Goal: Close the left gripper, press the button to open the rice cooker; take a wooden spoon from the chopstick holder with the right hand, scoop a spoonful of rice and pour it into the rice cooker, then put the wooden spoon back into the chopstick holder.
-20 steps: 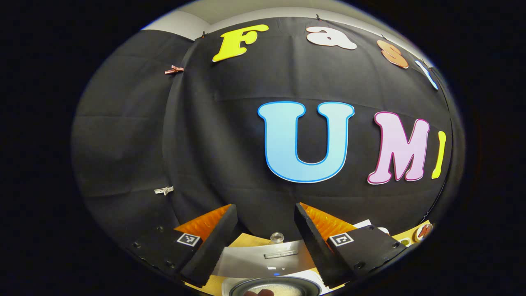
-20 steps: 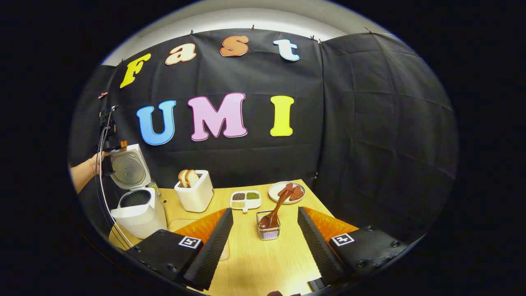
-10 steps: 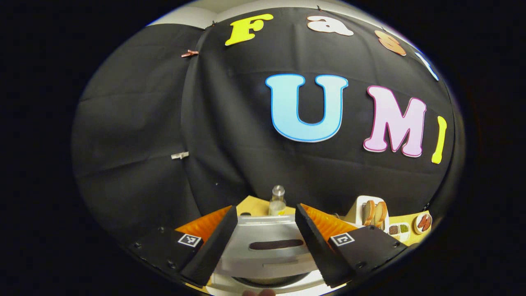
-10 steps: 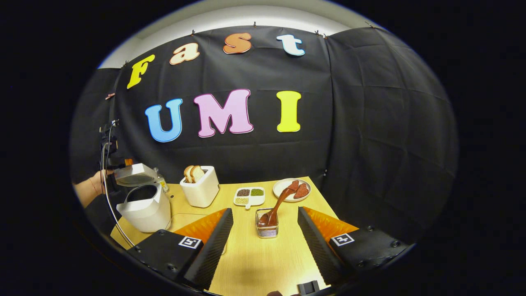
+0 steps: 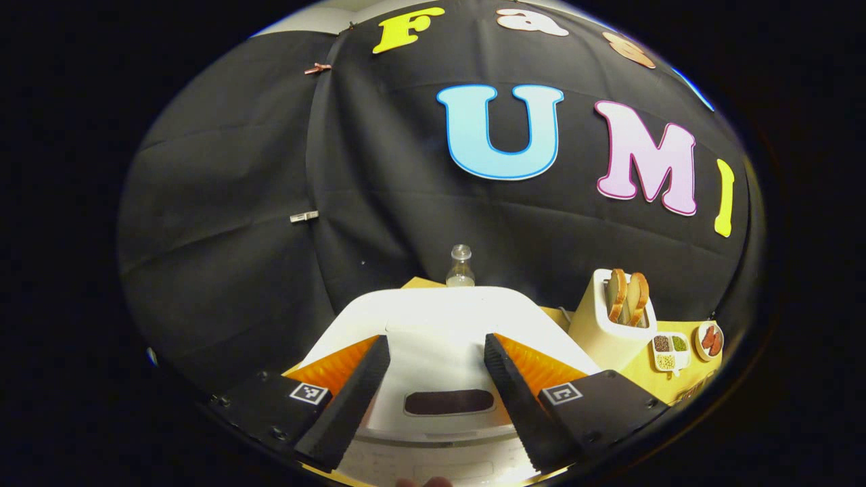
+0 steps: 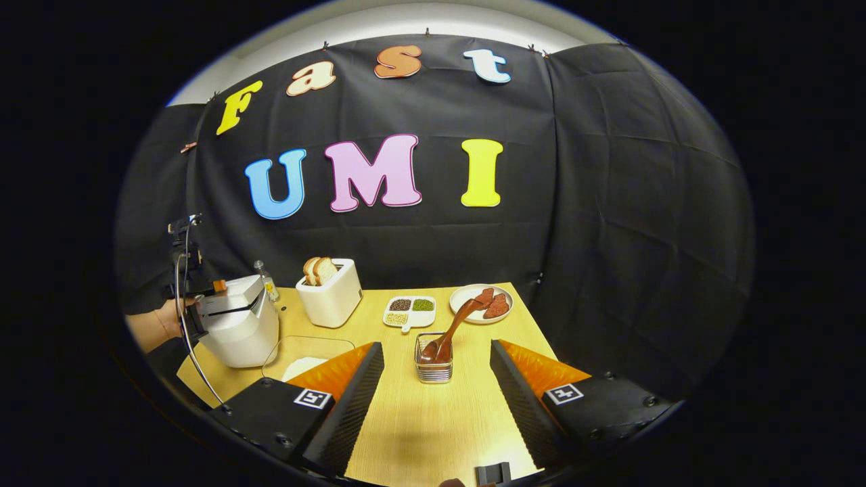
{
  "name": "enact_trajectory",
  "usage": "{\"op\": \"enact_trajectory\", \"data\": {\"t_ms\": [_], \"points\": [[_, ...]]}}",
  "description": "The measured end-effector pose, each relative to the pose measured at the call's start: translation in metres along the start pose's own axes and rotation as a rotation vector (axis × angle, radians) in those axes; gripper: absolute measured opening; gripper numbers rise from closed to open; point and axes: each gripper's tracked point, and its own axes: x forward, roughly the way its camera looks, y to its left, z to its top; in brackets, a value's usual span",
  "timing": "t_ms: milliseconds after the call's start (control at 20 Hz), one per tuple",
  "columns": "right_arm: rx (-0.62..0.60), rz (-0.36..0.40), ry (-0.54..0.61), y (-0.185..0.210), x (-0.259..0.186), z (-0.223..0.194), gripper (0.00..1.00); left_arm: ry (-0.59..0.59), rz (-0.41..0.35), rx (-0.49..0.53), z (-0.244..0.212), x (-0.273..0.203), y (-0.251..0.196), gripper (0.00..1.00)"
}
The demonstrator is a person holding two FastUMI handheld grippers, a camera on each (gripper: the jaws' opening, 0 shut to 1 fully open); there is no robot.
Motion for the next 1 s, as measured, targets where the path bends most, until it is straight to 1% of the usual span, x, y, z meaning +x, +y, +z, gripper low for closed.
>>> {"op": "enact_trajectory", "data": {"t_ms": [300, 600, 750, 1000], "points": [[0.008, 0.005, 0.01, 0.0, -0.002, -0.006, 0.99, 0.031, -0.004, 0.008, -0.02, -0.004, -0.001, 0.99], [0.017, 0.006, 0.022, 0.003, -0.004, -0.013, 0.98, 0.029, -0.011, 0.012, -0.022, -0.005, -0.001, 1.0], [0.028, 0.006, 0.023, 0.006, -0.005, -0.014, 0.99, 0.057, -0.022, 0.031, -0.035, -0.007, -0.003, 1.0], [0.043, 0.006, 0.025, 0.009, -0.005, -0.018, 0.99, 0.065, -0.046, 0.045, -0.041, -0.015, -0.005, 1.0]]}}
